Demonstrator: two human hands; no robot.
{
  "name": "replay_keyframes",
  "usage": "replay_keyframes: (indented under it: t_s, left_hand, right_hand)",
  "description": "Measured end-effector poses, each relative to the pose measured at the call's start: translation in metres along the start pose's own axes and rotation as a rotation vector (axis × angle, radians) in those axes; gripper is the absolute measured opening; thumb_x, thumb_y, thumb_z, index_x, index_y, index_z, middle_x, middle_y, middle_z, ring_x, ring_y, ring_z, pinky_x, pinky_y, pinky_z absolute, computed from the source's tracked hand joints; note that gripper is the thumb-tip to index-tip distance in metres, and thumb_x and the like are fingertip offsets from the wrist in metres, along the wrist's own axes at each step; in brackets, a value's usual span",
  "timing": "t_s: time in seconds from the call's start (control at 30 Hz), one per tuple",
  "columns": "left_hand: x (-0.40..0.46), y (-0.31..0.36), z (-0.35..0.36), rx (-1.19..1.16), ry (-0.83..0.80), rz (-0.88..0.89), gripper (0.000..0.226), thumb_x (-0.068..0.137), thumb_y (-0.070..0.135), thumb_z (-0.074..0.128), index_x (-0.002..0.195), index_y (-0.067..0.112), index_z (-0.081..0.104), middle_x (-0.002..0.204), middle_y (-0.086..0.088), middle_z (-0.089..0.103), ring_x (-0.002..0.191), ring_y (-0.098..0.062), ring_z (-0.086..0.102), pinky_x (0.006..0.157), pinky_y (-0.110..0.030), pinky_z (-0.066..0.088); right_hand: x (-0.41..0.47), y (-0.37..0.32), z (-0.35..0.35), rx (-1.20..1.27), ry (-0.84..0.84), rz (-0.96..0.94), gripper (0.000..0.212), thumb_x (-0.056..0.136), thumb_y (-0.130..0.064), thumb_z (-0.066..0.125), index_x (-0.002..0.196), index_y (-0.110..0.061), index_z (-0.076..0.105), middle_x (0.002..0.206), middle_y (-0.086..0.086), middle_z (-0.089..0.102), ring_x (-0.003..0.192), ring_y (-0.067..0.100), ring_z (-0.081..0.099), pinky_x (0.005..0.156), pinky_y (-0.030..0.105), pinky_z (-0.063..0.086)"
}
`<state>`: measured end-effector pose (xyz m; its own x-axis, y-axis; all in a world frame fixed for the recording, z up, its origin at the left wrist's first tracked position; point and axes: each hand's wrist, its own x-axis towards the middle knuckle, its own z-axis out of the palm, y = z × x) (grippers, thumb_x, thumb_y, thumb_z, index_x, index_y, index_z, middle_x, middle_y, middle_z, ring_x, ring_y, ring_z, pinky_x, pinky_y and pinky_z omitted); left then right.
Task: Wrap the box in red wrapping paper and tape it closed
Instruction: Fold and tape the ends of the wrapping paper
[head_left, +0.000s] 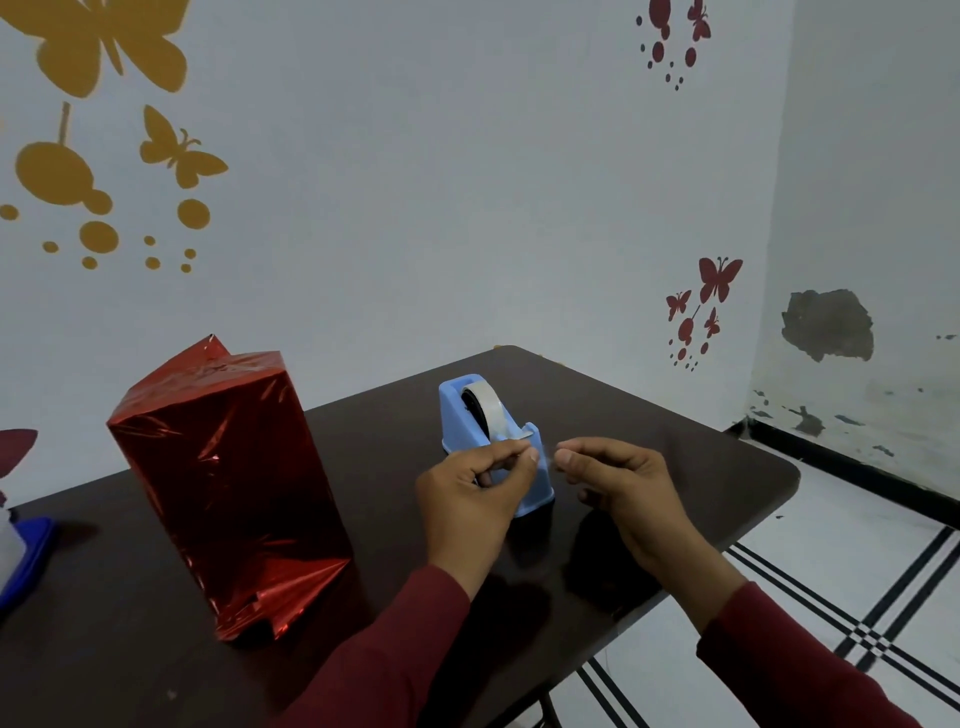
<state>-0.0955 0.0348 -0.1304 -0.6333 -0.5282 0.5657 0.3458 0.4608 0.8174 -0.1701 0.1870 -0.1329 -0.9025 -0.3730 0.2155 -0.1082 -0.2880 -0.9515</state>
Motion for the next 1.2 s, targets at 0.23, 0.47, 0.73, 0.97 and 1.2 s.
replay_keyframes:
  t_s: [0.23, 0.47, 0.73, 0.97, 1.2]
  left_hand:
    - [0.005, 0.02, -0.022, 0.017, 0.155, 0.048, 0.056, 0.081, 0.016, 0.088, 0.119, 0.048, 0.062, 0.075, 0.019, 0.074, 0.053, -0.005, 0.042, 0.058, -0.017, 0.045]
    - [-0.006, 0.059, -0.091, 0.126, 0.307, 0.233, 0.043, 0.084, 0.011, 0.084, 0.117, 0.035, 0.074, 0.08, 0.015, 0.071, 0.056, -0.012, 0.051, 0.058, -0.016, 0.047]
    - [0.014, 0.089, -0.21, 0.117, 0.635, 0.078, 0.027, 0.091, 0.017, 0.075, 0.111, 0.035, 0.073, 0.092, 0.011, 0.069, 0.077, -0.005, 0.06, 0.07, -0.021, 0.049]
    - [0.042, 0.088, -0.25, -0.156, 0.491, -0.362, 0.038, 0.09, 0.03, 0.068, 0.128, 0.028, 0.065, 0.136, 0.009, 0.059, 0.128, -0.015, 0.052, 0.111, -0.042, 0.04]
    - [0.049, 0.089, -0.242, -0.302, 0.317, -0.4, 0.024, 0.092, 0.027, 0.056, 0.071, 0.025, 0.069, 0.076, 0.004, 0.069, 0.078, -0.013, 0.065, 0.073, -0.032, 0.048]
  right_hand:
    - [0.002, -0.018, 0.007, 0.025, -0.012, 0.111, 0.006, 0.085, -0.014, 0.079, 0.083, -0.018, 0.082, 0.074, 0.005, 0.067, 0.065, 0.013, 0.054, 0.069, 0.032, 0.043]
    - [0.018, -0.081, 0.058, -0.138, -0.292, 0.04, 0.005, 0.089, -0.014, 0.076, 0.087, -0.014, 0.08, 0.075, 0.0, 0.065, 0.062, 0.009, 0.051, 0.062, 0.025, 0.043]
    - [0.042, -0.143, 0.179, -0.317, -0.621, -0.015, 0.005, 0.089, -0.016, 0.077, 0.091, -0.016, 0.082, 0.091, 0.0, 0.078, 0.059, 0.007, 0.05, 0.062, 0.024, 0.041]
    - [0.057, -0.163, 0.273, -0.571, -0.787, 0.006, 0.011, 0.083, -0.018, 0.08, 0.094, -0.015, 0.083, 0.085, -0.004, 0.076, 0.06, 0.008, 0.045, 0.056, 0.022, 0.036]
    - [0.073, -0.159, 0.302, -0.768, -0.803, 0.047, 0.022, 0.077, -0.019, 0.081, 0.098, -0.012, 0.082, 0.087, -0.005, 0.071, 0.056, 0.01, 0.037, 0.048, 0.021, 0.024]
